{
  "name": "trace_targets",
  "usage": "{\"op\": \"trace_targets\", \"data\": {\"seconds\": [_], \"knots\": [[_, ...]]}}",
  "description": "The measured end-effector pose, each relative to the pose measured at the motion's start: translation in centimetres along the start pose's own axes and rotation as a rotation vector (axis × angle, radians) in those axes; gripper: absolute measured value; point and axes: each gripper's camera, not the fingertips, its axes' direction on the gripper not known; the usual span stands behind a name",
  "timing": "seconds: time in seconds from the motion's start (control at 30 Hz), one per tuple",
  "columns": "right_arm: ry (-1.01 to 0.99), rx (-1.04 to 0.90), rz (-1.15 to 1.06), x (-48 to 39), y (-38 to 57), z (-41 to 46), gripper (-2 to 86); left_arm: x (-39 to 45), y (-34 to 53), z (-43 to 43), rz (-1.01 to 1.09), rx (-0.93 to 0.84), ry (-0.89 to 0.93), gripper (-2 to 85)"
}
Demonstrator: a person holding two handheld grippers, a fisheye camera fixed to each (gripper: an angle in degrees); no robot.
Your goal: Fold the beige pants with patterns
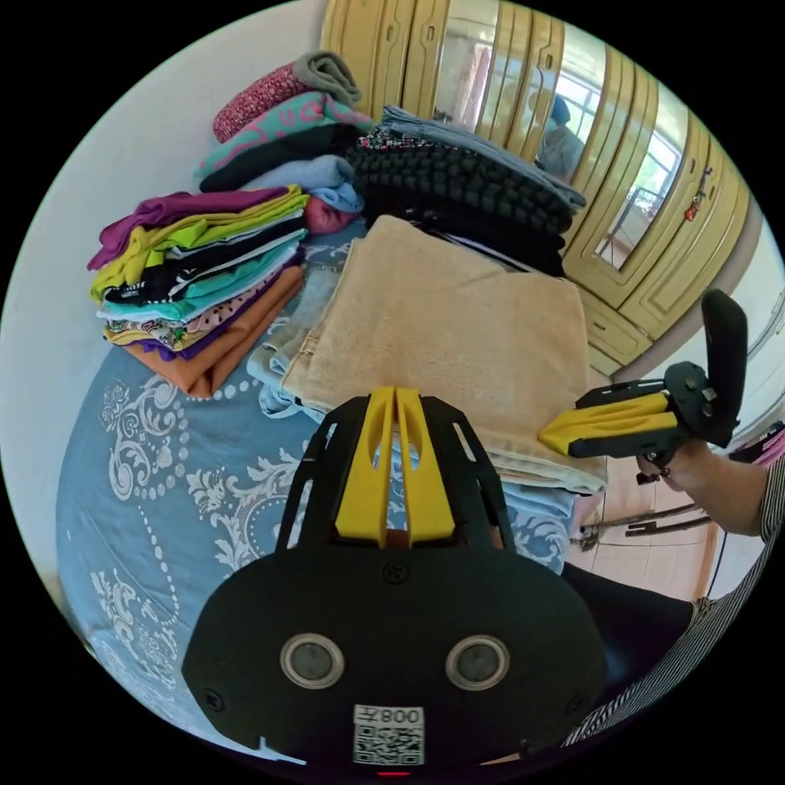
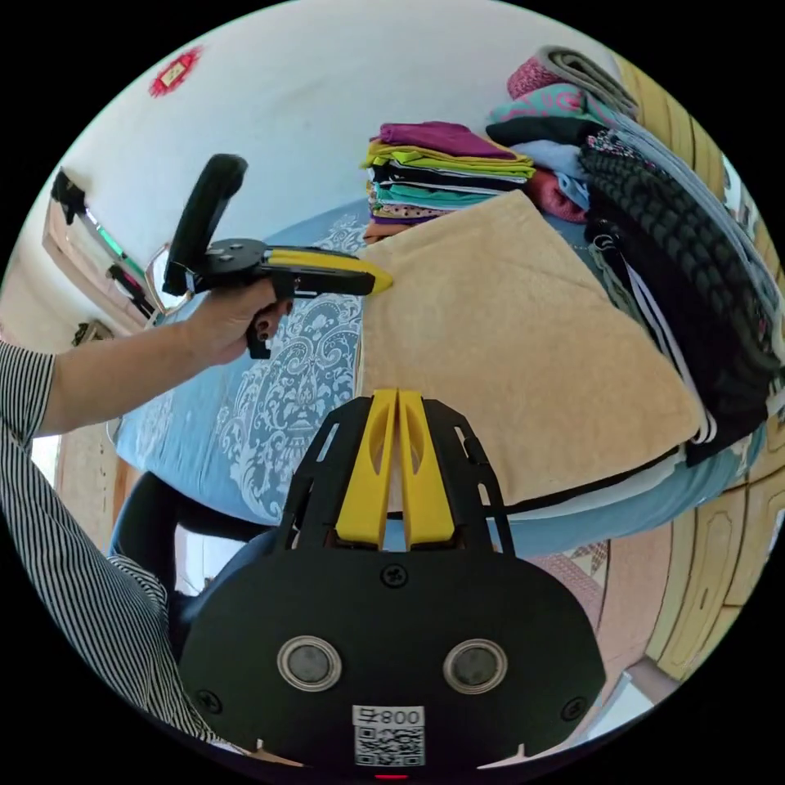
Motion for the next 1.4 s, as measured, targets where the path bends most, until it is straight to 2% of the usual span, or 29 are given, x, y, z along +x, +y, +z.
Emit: {"op": "trace_targets", "data": {"seconds": [0.23,0.4,0.57,0.77,1.0,1.13,1.2,1.4], "knots": [[-0.147,0.037,0.117,-0.2,-0.9,-3.0,0.4,-1.1,0.5,-5.2,-0.014,0.01,0.13,0.1],[0.014,0.226,0.107,0.2,-2.6,-9.1,1.5,-1.6,3.2,-8.3,-0.074,0.03,0.214,0.1],[0.278,0.395,0.095,1.5,-8.4,-14.5,7.0,-1.2,7.2,-9.4,-0.145,-0.115,0.233,0.2],[0.484,0.425,0.076,1.4,-15.8,-16.6,9.4,-0.3,10.0,-11.7,-0.197,-0.241,0.257,0.2],[0.514,0.35,0.157,2.7,-20.4,-15.6,10.6,0.4,10.2,-17.2,-0.207,-0.241,0.254,0.2],[0.569,0.231,0.184,3.4,-21.8,-13.7,10.1,0.6,10.2,-21.1,-0.219,-0.235,0.269,0.2],[0.595,0.246,0.177,3.3,-21.5,-13.4,8.8,0.7,10.2,-22.9,-0.229,-0.233,0.28,0.2],[0.418,0.312,0.261,4.7,-19.1,-15.5,2.2,1.4,10.7,-29.8,-0.24,-0.225,0.306,0.2]]}}
